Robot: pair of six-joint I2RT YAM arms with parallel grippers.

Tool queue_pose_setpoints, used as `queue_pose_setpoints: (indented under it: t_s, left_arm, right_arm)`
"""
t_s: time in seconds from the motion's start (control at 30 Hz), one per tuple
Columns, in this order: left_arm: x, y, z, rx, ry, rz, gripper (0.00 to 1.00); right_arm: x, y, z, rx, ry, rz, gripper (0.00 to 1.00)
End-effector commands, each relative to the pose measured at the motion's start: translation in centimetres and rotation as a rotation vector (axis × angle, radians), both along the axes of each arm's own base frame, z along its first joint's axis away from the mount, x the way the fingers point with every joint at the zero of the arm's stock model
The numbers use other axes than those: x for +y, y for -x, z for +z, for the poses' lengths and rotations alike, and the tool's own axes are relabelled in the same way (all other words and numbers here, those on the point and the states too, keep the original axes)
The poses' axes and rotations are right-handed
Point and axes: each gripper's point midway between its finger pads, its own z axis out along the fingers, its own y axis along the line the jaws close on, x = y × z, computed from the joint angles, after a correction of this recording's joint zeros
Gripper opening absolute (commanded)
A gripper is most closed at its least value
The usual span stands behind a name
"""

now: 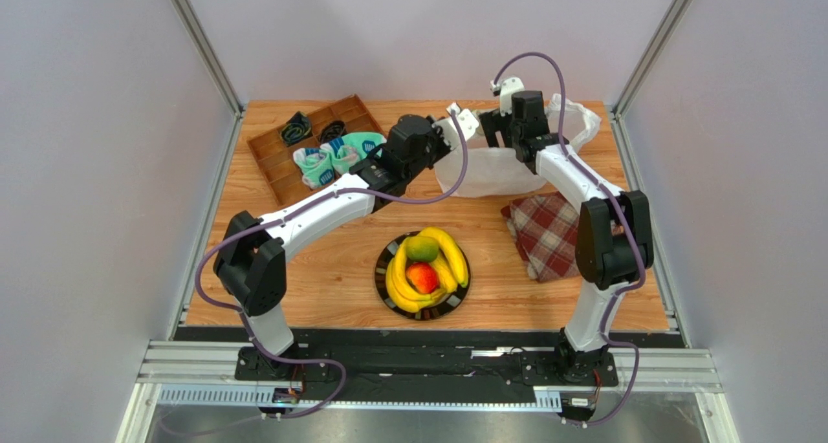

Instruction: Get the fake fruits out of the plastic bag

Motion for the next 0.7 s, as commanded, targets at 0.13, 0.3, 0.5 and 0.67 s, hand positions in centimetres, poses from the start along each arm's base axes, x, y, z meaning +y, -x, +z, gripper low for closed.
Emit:
queue_pose_setpoints:
  t_s: [0.13, 0.3, 0.5, 0.67]
  left_arm:
    - [0.9, 2.3, 7.1, -0.184, 0.107, -0.093, 0.0]
    - [1.4, 8.4, -4.6, 0.05, -0.047, -0.309, 0.0]
    - [1.7, 9.4, -7.6, 0.224, -0.062, -0.278, 0.0]
    - [1.0, 8.5, -4.7, 0.216, 0.029, -0.233, 0.0]
  right_arm:
    - [0.1, 7.6, 2.9, -0.037, -0.066, -0.03, 0.94]
    - [1.0, 15.5, -6.0, 0.153, -0.027, 0.081, 0.91]
    - [2.1, 13.7, -4.3, 0.113, -0.025, 0.121, 0.91]
    - [4.9, 8.6, -2.6, 0.104, -0.063, 0.154, 0.89]
